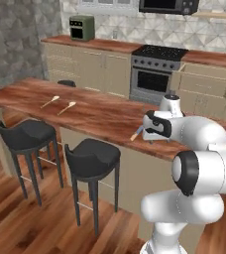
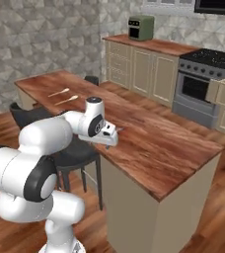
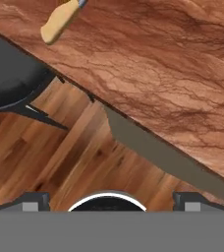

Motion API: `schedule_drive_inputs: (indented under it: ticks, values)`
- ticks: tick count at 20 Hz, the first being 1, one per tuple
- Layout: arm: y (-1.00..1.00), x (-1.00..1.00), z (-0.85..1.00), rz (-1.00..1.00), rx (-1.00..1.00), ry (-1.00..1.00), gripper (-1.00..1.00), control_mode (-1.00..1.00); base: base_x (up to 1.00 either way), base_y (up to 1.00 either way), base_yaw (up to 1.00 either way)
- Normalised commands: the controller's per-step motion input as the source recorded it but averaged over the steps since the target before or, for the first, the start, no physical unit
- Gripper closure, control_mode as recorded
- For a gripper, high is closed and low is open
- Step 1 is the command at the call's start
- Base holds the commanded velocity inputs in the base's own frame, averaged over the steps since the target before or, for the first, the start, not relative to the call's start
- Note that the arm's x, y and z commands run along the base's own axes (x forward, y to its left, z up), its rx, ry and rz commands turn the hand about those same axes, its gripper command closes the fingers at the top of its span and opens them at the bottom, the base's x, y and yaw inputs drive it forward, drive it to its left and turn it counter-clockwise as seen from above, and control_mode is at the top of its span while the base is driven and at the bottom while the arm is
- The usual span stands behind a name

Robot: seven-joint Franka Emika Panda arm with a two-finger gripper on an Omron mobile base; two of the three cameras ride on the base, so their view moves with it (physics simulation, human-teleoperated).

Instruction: Pick up the metallic utensils from the counter and place them in the open drawer. Make sure not to pick up any wooden utensils.

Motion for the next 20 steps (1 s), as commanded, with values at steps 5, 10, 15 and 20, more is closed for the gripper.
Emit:
schedule_drive_inputs:
  ticks: [5,10,15,20]
  values:
    - [0.00,0.00,0.00,0.00,0.00,0.00,-1.00,1.00,0.32,0.15,-0.31]
    - [0.00,0.00,0.00,0.00,0.00,0.00,-1.00,1.00,0.51,0.62,-0.19]
    - [0.00,0.00,0.00,0.00,0.00,0.00,-1.00,1.00,0.40,1.00,-0.38]
    - [0.00,0.00,0.00,0.00,0.00,0.00,-1.00,1.00,0.23,0.54,-0.41]
